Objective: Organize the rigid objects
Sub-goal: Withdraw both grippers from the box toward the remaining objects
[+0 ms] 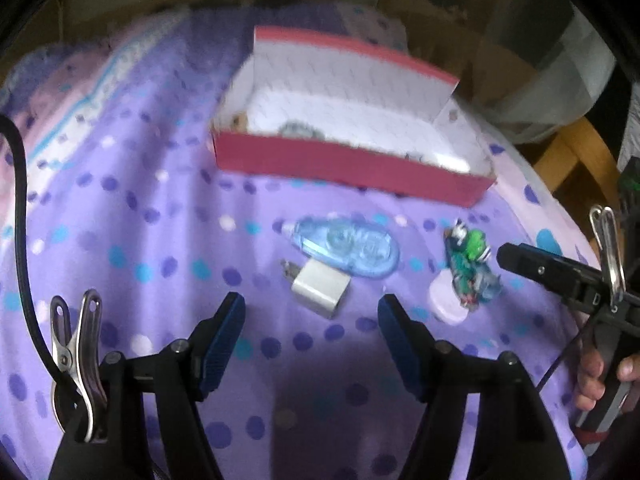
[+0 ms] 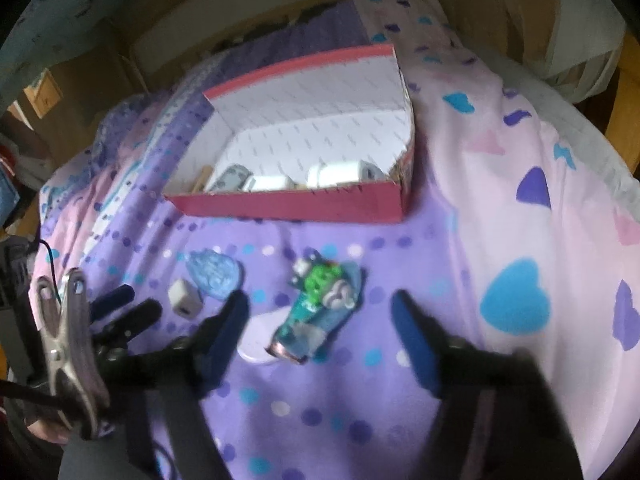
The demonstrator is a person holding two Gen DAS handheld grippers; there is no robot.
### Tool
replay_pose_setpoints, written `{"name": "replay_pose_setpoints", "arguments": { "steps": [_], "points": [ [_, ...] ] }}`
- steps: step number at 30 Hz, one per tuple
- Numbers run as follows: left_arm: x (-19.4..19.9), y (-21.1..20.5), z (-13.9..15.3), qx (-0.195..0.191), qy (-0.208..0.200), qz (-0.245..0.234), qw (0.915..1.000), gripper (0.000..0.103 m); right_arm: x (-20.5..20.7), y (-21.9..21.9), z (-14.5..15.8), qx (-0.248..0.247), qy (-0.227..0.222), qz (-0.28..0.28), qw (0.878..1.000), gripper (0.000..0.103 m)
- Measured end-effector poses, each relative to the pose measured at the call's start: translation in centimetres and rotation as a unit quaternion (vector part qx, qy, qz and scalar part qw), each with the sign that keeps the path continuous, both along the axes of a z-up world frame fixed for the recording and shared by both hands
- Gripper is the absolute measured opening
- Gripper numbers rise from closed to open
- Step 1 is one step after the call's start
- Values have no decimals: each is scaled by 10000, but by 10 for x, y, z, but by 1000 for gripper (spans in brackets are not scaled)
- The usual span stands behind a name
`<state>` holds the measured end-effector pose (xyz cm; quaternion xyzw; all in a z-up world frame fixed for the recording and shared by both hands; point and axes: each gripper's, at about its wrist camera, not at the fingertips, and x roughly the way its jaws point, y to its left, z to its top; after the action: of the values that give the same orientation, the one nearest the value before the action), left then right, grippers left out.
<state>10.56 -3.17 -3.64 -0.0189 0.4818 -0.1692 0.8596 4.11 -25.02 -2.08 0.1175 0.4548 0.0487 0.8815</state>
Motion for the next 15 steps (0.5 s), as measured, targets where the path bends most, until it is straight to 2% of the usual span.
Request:
{"name": "replay_pose_setpoints", "arguments": {
  "steps": [4,9,15],
  "points": [
    [8,0,-7,16,250,18,9997,73,7,-2,-9,144,284,66,9995,55],
    [0,-5,6,-152,-114,-179,9997,73,8,-7,-10,272,362,7,9990,53],
    [6,-7,8,-195,-234,-121,9995,73,7,-15,-5,504,250,-79,9984,53]
  ]
}}
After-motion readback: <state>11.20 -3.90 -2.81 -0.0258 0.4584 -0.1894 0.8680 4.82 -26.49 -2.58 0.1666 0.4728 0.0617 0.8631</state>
